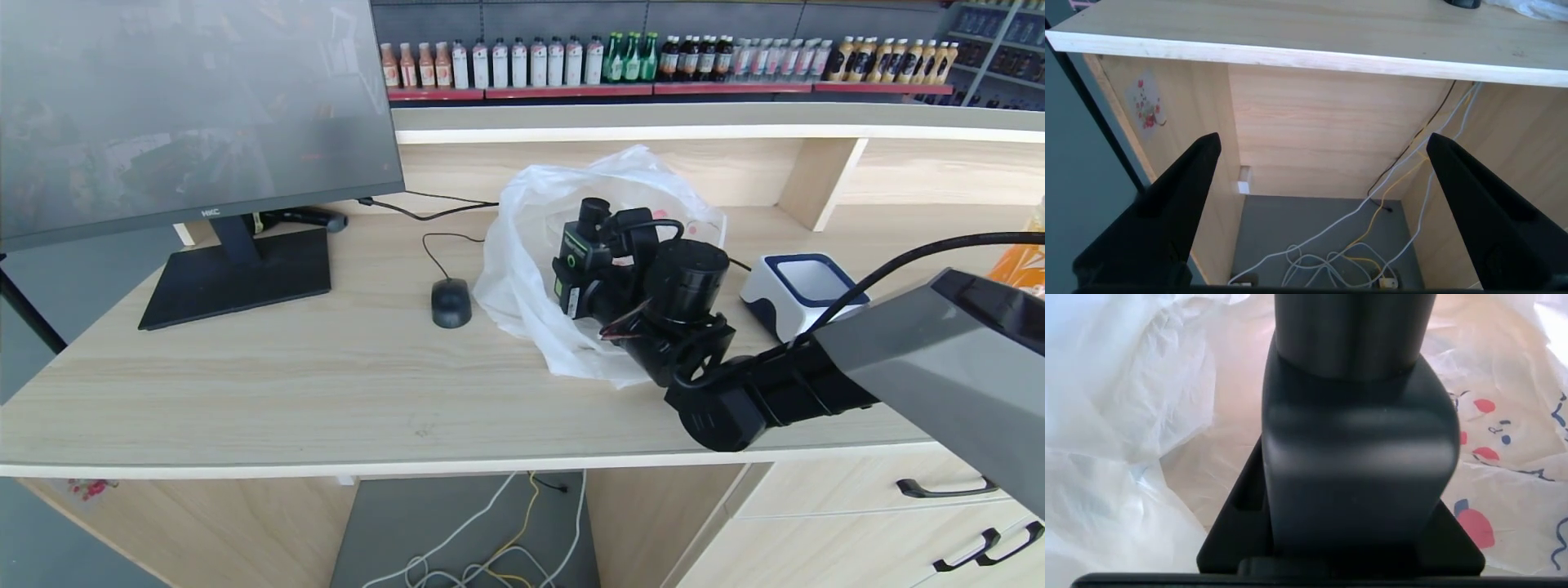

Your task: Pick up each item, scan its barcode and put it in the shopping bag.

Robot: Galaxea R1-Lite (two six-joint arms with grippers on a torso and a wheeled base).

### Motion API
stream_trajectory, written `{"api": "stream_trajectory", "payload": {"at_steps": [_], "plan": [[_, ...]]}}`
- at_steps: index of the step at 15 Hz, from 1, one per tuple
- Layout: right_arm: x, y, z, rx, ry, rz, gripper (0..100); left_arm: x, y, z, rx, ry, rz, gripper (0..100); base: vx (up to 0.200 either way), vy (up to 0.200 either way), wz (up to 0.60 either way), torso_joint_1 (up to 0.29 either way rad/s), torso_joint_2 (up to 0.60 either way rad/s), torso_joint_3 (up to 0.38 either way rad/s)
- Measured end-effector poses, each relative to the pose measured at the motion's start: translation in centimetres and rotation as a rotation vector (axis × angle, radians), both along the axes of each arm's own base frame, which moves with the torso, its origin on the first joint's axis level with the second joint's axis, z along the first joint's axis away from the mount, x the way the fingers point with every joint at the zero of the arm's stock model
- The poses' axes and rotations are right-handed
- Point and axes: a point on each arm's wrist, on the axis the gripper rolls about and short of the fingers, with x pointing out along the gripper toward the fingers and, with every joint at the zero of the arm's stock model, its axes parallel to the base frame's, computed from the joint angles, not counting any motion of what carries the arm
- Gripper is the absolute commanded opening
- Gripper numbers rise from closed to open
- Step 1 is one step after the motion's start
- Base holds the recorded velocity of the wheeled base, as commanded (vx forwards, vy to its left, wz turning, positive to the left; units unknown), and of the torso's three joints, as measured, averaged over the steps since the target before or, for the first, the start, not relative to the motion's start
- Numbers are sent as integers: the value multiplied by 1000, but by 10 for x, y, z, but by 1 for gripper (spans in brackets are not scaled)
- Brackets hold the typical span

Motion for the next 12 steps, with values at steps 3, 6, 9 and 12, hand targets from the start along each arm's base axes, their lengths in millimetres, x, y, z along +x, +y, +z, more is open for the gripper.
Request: {"api": "stream_trajectory", "payload": {"at_steps": [3, 6, 9, 12], "plan": [[6, 4, -6, -2, 1, 2, 0, 0, 0, 0, 0, 0, 0, 100, 0, 0, 0, 0, 0, 0], [8, 5, -12, -1, 1, 5, 0, 0, 0, 0, 0, 0, 1, 100, 0, 0, 0, 0, 0, 0], [9, 6, -16, -3, 4, 11, 0, 0, 0, 0, 0, 0, 0, 100, 0, 0, 0, 0, 0, 0], [9, 6, -20, -8, 13, 11, 0, 0, 0, 0, 0, 0, 0, 100, 0, 0, 0, 0, 0, 0]]}}
